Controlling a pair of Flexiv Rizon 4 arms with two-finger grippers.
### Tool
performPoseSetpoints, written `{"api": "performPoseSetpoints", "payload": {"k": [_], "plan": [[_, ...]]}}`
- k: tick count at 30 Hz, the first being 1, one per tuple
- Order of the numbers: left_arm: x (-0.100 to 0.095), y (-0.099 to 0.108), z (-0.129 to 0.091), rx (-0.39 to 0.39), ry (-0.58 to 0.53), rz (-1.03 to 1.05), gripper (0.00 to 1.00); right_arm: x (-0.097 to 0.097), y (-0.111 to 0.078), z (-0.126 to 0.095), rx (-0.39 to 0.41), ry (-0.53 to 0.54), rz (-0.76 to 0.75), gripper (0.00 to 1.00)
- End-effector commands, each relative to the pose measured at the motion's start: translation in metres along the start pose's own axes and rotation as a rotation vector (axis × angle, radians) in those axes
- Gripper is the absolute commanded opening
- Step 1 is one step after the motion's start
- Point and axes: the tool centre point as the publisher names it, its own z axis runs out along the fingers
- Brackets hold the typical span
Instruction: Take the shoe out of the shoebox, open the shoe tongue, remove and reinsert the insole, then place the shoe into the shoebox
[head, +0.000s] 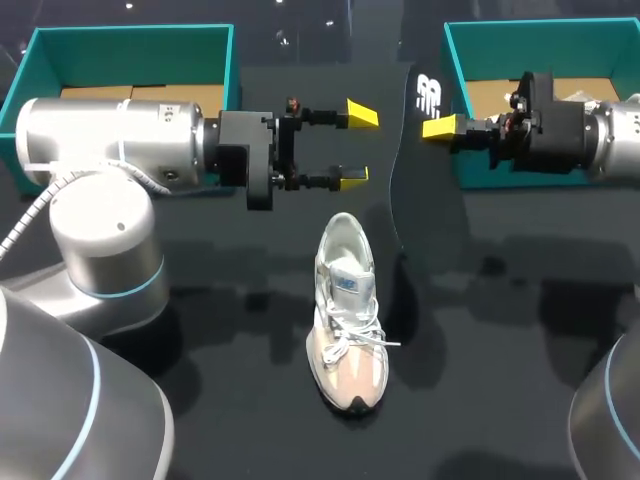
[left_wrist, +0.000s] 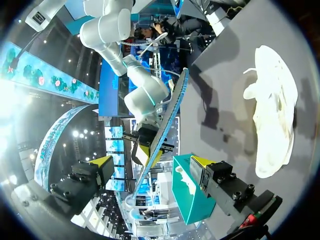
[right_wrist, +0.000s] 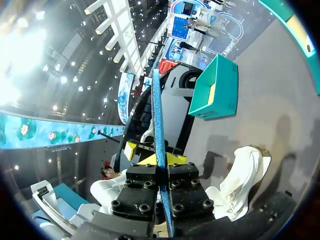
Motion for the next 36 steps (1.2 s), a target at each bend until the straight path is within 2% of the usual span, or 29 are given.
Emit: {"api": "performPoseSetpoints", "payload": {"k": [1, 4, 10, 14, 17, 18, 20, 21, 22, 34, 36], "plan": [[0.000, 0.001, 0.001, 0.002, 0.000, 0.002, 1.00, -0.001, 0.001, 0.002, 0.003, 0.000, 0.000, 0.00], [0.002, 0.001, 0.004, 0.004, 0.002, -0.002, 1.00, -0.001, 0.001, 0.002, 0.003, 0.000, 0.000, 0.00], [0.011, -0.004, 0.017, -0.002, -0.003, -0.029, 1.00, -0.005, 0.008, 0.007, 0.011, 0.008, 0.143, 0.00], [0.015, -0.005, 0.022, -0.004, -0.014, -0.032, 1.00, -0.015, 0.009, 0.013, 0.036, 0.000, 0.216, 0.00], [0.016, -0.005, 0.025, -0.005, -0.019, -0.043, 0.84, -0.022, 0.010, 0.015, 0.048, -0.018, 0.255, 0.00], [0.016, -0.004, 0.026, -0.006, -0.020, -0.044, 0.82, -0.022, 0.010, 0.016, 0.049, -0.018, 0.257, 0.00], [0.016, -0.003, 0.027, -0.008, -0.021, -0.043, 0.67, -0.024, 0.010, 0.017, 0.052, -0.025, 0.280, 0.00], [0.016, -0.002, 0.027, -0.009, -0.022, -0.042, 0.56, -0.026, 0.011, 0.019, 0.061, -0.026, 0.287, 0.00], [0.017, -0.001, 0.028, -0.011, -0.021, -0.041, 0.50, -0.027, 0.011, 0.020, 0.062, -0.026, 0.287, 0.00], [0.022, 0.005, 0.036, -0.001, -0.003, -0.030, 0.45, -0.028, 0.016, 0.030, 0.080, -0.033, 0.320, 0.00], [0.023, 0.006, 0.037, -0.004, -0.001, -0.022, 0.41, -0.027, 0.015, 0.030, 0.082, -0.039, 0.330, 0.00]]}}
